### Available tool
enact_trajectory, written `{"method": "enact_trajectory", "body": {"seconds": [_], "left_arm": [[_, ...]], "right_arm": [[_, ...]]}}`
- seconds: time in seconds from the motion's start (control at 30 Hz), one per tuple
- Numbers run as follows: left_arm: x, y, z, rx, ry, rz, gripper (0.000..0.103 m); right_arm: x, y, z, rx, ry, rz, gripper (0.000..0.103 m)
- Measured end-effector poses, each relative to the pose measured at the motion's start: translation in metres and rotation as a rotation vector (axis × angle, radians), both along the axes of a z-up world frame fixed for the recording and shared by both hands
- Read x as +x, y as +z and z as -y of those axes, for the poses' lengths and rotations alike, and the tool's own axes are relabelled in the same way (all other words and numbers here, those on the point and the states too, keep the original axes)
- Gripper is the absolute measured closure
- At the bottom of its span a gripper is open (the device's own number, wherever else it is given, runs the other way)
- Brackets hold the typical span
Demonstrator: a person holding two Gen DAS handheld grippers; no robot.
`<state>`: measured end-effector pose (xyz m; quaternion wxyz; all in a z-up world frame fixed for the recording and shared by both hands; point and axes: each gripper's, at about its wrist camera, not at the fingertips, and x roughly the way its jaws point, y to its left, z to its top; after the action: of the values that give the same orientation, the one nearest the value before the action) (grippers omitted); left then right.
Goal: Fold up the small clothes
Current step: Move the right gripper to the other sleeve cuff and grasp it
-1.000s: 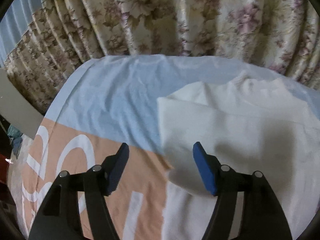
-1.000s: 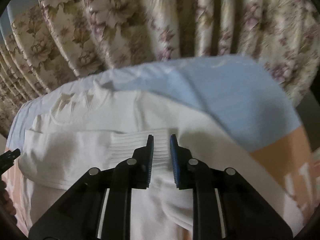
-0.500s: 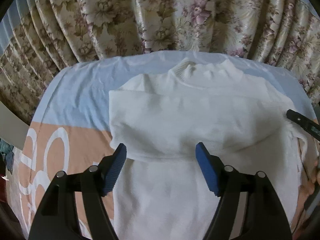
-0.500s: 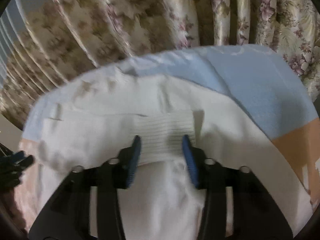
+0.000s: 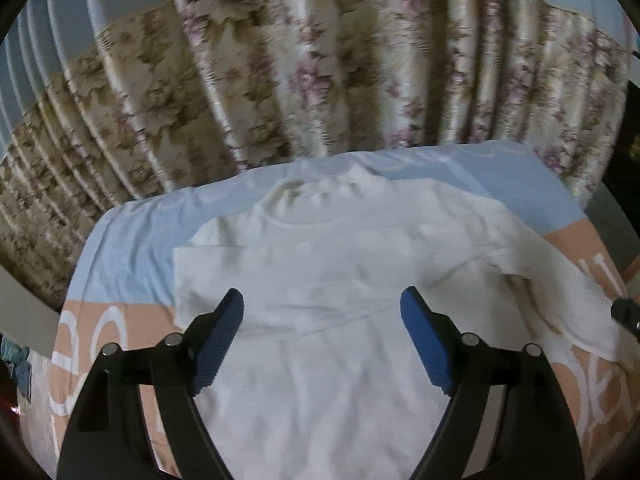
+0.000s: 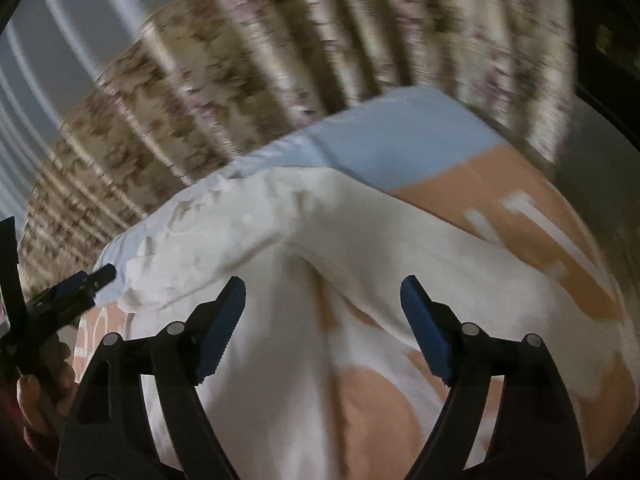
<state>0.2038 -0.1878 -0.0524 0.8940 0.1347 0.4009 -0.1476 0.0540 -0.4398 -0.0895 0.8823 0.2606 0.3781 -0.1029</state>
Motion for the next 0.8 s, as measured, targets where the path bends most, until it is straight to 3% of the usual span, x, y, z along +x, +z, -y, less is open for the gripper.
{"method": "enact_trajectory", "body": {"seconds": [0.37, 0.6, 0.7, 0.8], "left_arm": [[-0.015, -0.054, 0.075, 0.013, -0.184, -0.083, 0.021], [-0.009, -0.062, 0.078, 0.029, -0.188, -0.083, 0.021], [-0.004, -0.064, 0.074, 0.030, -0.174, -0.091, 0.021], [-0.003, -0.065, 0.071, 0.037, -0.170, -0.090, 0.021]], "right_arm": [[-0.090, -0.053, 0.048, 0.032, -0.280, -0.143, 0.022], [-0.118, -0.071, 0.072, 0.010, -0.436, -0.225, 0.022], [-0.117, -0.081, 0.077, 0.054, -0.459, -0.242, 0.021], [-0.111, -0.079, 0.076, 0.022, -0.462, -0.232, 0.021]]}}
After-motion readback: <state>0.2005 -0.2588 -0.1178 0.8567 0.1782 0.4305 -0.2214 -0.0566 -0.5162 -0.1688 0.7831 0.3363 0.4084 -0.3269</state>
